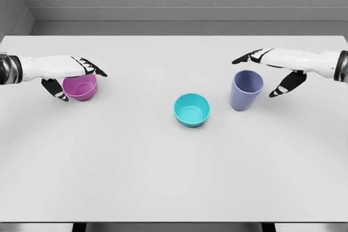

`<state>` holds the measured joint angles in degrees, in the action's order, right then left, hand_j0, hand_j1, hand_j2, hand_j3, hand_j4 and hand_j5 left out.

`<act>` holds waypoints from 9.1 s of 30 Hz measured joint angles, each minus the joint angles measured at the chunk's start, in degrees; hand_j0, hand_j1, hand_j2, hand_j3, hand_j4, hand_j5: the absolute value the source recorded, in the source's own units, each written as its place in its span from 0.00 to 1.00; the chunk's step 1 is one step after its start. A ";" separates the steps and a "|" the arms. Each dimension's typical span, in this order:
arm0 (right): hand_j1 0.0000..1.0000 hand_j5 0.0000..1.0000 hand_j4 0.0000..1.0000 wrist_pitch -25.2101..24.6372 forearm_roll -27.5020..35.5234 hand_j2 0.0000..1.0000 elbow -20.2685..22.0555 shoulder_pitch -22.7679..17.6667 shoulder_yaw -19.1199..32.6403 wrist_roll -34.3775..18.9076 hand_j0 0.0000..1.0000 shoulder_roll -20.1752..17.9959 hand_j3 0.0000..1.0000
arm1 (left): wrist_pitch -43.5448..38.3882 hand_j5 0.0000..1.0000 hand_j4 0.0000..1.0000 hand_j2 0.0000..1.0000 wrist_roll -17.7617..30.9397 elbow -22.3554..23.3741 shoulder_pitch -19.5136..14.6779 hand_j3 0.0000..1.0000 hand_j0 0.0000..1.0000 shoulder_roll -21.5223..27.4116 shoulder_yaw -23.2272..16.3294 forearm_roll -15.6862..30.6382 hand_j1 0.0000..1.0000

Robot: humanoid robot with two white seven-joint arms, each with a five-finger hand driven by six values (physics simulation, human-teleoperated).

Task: Stacking bowl and cup with both arms

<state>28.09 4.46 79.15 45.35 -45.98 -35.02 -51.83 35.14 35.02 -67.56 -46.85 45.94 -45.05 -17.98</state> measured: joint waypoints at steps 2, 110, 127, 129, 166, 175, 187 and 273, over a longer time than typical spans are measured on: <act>1.00 1.00 1.00 -0.31 0.01 1.00 -0.03 0.00 -0.31 0.00 1.00 0.19 1.00 | 0.00 1.00 1.00 1.00 0.00 0.40 -0.18 1.00 1.00 -0.22 0.00 -0.21 1.00; 0.61 0.61 0.61 -0.73 -1.45 0.61 -6.99 0.97 -3.42 0.07 0.61 6.30 0.61 | 0.03 0.67 0.67 0.67 0.02 0.84 -2.37 0.67 0.67 -3.38 0.55 -2.91 0.67; 0.63 0.63 0.63 -0.60 -1.70 0.63 -6.93 2.46 -3.54 -0.01 0.63 5.44 0.63 | 0.03 0.67 0.67 0.67 0.02 -2.32 -4.48 0.67 0.67 -7.83 0.29 -4.74 0.67; 0.63 0.63 0.63 -0.59 -1.66 0.63 -6.93 2.46 -3.44 -0.01 0.63 5.20 0.63 | 0.05 0.67 0.67 0.67 0.03 -2.36 -4.66 0.67 0.67 -8.74 0.27 -5.27 0.67; 0.64 0.64 0.64 0.07 -0.87 0.64 -5.33 4.57 -2.77 0.00 0.64 2.68 0.64 | 0.04 0.67 0.67 0.67 0.02 -9.32 -5.27 0.67 0.67 -20.35 -1.86 -9.84 0.67; 0.65 0.65 0.65 0.09 -0.88 0.65 -4.74 5.19 -2.38 0.00 0.65 2.66 0.65 | 0.05 0.67 0.67 0.67 0.03 -12.66 -4.92 0.67 0.67 -21.79 -2.84 -10.37 0.67; 0.66 0.66 0.66 0.09 -0.79 0.66 -2.80 5.36 -2.33 -0.01 0.66 2.22 0.66 | 0.05 0.67 0.67 0.67 0.02 -17.76 -3.34 0.67 0.67 -21.02 -3.02 -10.31 0.67; 0.68 0.68 0.68 0.09 0.52 0.68 1.67 9.05 -2.26 -0.01 0.68 1.84 0.68 | 0.01 1.00 1.00 1.00 -6.91 -23.23 31.90 1.00 1.00 -6.36 40.48 0.40 1.00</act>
<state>28.18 4.98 80.83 54.40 -48.24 -35.03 -49.98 35.15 28.11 -90.79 -14.94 39.58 -4.57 -17.58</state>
